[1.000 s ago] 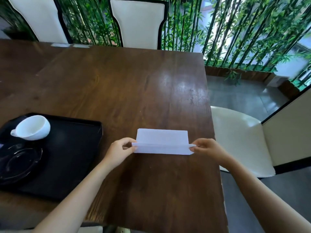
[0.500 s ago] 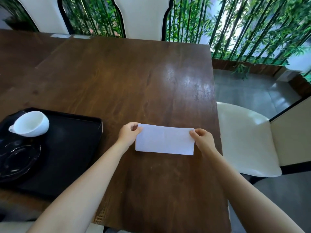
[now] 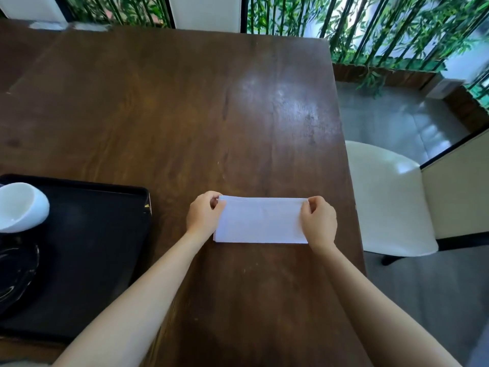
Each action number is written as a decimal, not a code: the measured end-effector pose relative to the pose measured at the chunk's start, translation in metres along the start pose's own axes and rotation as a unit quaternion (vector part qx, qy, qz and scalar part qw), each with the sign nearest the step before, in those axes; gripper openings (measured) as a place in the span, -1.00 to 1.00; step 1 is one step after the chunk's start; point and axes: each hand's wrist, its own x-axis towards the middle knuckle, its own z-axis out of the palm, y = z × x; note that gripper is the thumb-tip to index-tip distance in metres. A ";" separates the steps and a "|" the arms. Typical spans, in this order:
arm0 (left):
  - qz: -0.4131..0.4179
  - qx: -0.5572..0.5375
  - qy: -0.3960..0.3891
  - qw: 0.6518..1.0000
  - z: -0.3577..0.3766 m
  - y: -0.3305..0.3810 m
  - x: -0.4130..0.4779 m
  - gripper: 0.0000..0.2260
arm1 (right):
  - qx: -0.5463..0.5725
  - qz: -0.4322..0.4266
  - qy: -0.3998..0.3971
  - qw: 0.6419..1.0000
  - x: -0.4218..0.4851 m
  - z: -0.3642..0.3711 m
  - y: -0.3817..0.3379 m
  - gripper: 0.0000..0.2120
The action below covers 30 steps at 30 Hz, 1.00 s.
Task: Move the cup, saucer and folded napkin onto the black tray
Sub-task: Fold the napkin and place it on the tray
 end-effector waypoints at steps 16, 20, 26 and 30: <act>0.055 0.148 0.074 0.985 0.010 0.005 -0.016 -0.74 | -0.149 -0.045 0.086 0.984 -0.010 0.023 0.000 -0.82; 0.232 0.243 0.112 0.935 0.025 0.009 -0.033 -0.63 | -0.156 -0.113 0.065 0.979 -0.013 0.025 -0.008 -0.65; 0.215 0.355 -0.030 0.909 0.040 0.000 -0.027 -0.56 | -0.201 -0.367 -0.156 0.895 -0.032 0.044 -0.028 -0.50; 0.206 0.380 -0.040 0.901 0.041 -0.005 -0.025 -0.51 | -0.280 -0.361 -0.194 0.868 -0.033 0.054 -0.021 -0.46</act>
